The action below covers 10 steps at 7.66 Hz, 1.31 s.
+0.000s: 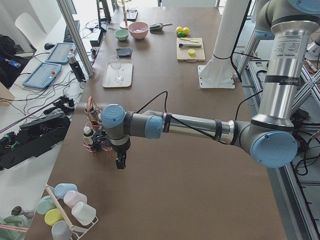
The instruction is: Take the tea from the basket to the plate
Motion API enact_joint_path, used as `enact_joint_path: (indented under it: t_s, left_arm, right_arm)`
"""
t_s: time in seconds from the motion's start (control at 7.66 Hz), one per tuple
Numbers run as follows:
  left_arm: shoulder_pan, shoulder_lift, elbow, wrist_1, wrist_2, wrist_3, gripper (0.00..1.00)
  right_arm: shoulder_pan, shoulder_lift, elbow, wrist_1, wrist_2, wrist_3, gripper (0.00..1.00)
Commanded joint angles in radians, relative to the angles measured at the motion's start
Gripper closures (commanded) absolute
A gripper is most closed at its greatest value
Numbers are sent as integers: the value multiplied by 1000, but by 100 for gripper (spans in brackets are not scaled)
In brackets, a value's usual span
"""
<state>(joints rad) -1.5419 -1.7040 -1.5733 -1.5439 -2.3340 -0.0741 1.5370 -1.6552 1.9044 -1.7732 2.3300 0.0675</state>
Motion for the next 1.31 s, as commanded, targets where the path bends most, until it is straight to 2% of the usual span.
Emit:
enact_joint_path:
  t_s: [0.0,0.13,0.52,0.65,0.78,0.91,1.04,1.18]
  left_arm:
    - [32,-142,-5,51,74,284,1]
    - [34,-181,-7,50,74,451,0]
    - [77,-250,4,33,116,644,1]
    - [103,-296,16,44,148,862,1]
    - [106,-321,22,51,189,919,1]
    - [106,-350,29,91,188,919,1]
    - [105,-421,42,201,186,921,1]
    - [102,-483,102,232,183,986,2]
  right_arm:
    - [0,0,1,0,0,0,0]
    - [0,0,-1,0,0,0,0]
    - [0,0,1,0,2,0,0]
    - [0,0,1,0,2,0,0]
    - [0,-1,-1,0,0,0,0]
    - [0,0,2,0,2,0,0]
    - [0,0,4,0,2,0,0]
    - [0,2,4,1,2,0,0]
